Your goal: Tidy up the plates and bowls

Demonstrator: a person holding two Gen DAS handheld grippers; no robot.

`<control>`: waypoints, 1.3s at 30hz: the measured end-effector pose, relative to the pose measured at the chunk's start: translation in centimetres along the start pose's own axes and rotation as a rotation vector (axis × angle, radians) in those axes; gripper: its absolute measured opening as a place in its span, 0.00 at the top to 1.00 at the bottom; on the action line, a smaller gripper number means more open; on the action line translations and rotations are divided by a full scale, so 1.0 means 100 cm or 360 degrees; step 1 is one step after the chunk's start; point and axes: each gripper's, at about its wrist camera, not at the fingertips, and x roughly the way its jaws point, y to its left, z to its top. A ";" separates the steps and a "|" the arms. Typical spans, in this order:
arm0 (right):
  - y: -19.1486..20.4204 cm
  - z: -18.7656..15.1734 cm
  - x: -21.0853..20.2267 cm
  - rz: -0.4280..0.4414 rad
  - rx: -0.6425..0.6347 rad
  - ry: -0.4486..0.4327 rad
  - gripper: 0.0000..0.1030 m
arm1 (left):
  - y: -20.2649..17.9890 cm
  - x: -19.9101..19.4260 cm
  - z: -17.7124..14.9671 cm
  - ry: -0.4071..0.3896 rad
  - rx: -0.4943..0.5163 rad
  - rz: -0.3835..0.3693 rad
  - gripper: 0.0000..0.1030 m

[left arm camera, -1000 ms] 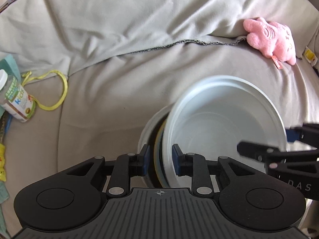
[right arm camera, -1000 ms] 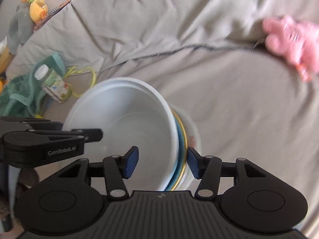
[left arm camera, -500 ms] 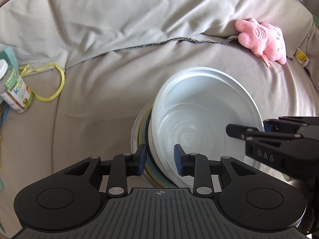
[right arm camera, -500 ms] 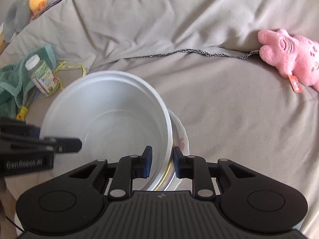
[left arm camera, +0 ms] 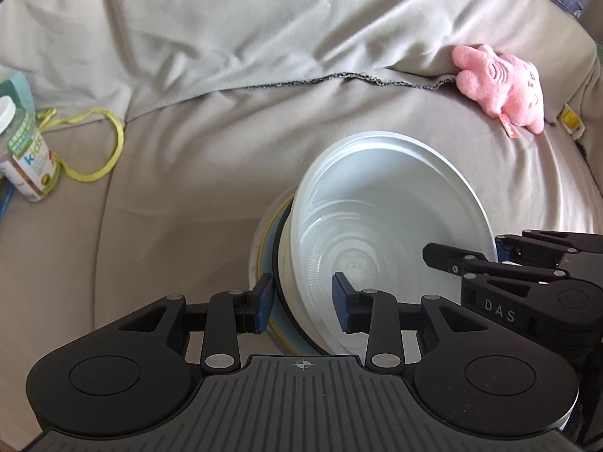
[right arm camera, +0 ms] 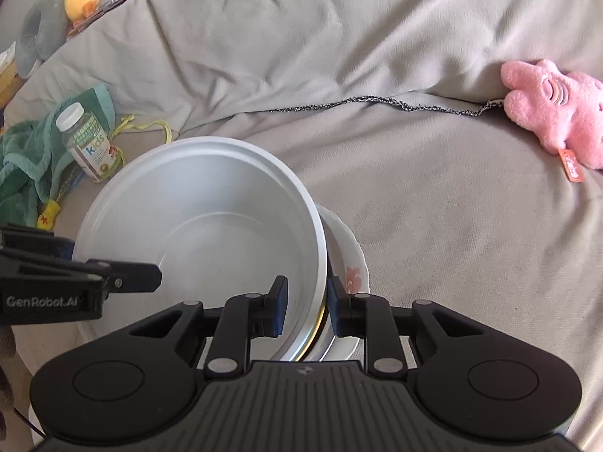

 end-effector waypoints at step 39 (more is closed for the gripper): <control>0.029 -0.215 -0.130 -0.0155 0.0117 -0.0643 0.43 | -0.041 -0.072 -0.250 -0.0858 -0.0160 -0.0168 0.79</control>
